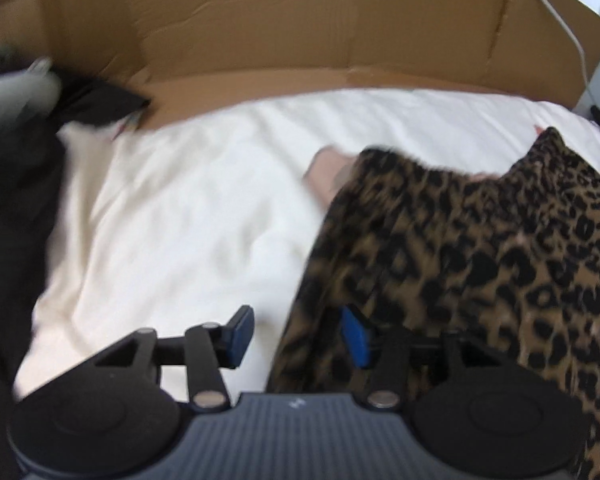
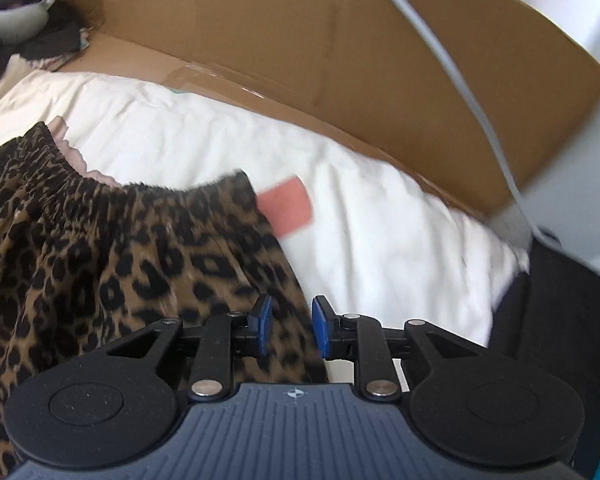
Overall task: Fold clothes
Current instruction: 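Lift the waistband with both tools and pull it to straighten the trousers, then lay the leopard trousers flat and open both tools above them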
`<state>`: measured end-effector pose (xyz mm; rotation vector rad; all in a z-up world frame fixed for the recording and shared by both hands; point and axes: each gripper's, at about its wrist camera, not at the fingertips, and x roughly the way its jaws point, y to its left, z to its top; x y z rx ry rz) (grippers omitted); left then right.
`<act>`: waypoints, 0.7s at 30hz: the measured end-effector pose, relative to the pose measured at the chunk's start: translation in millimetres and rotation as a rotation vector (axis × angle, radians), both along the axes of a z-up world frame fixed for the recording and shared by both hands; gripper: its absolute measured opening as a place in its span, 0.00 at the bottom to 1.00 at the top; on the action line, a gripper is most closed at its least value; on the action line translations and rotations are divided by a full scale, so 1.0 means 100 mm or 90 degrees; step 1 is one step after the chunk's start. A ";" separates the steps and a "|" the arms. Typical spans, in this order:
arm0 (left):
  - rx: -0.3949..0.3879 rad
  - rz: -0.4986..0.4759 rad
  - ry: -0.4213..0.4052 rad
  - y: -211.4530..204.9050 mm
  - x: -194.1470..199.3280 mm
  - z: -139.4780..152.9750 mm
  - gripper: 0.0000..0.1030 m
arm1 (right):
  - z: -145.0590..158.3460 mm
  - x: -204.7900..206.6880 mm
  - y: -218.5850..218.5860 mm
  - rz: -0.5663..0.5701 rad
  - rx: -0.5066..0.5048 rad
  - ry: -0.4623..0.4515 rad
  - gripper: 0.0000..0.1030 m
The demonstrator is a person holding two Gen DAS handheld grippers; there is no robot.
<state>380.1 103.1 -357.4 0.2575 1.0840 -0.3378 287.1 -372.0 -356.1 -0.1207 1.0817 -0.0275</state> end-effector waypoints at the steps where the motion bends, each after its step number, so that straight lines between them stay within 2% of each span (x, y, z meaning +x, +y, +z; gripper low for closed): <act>1: 0.001 0.013 0.005 0.08 -0.08 0.02 0.50 | 0.02 -0.09 -0.05 -0.007 0.010 0.000 0.28; 6: 0.018 0.022 0.023 0.34 -0.46 0.17 0.50 | 0.13 -0.54 -0.22 -0.023 0.038 0.004 0.28; 11: 0.009 0.056 0.018 0.51 -0.75 0.41 0.50 | 0.25 -0.96 -0.35 -0.078 0.069 -0.001 0.28; 16: -0.005 0.105 0.013 0.59 -1.05 0.73 0.50 | 0.58 -1.33 -0.35 -0.119 0.127 -0.024 0.28; 21: -0.025 0.149 0.009 0.64 -1.33 1.12 0.50 | 1.01 -1.54 -0.28 -0.119 0.143 -0.039 0.28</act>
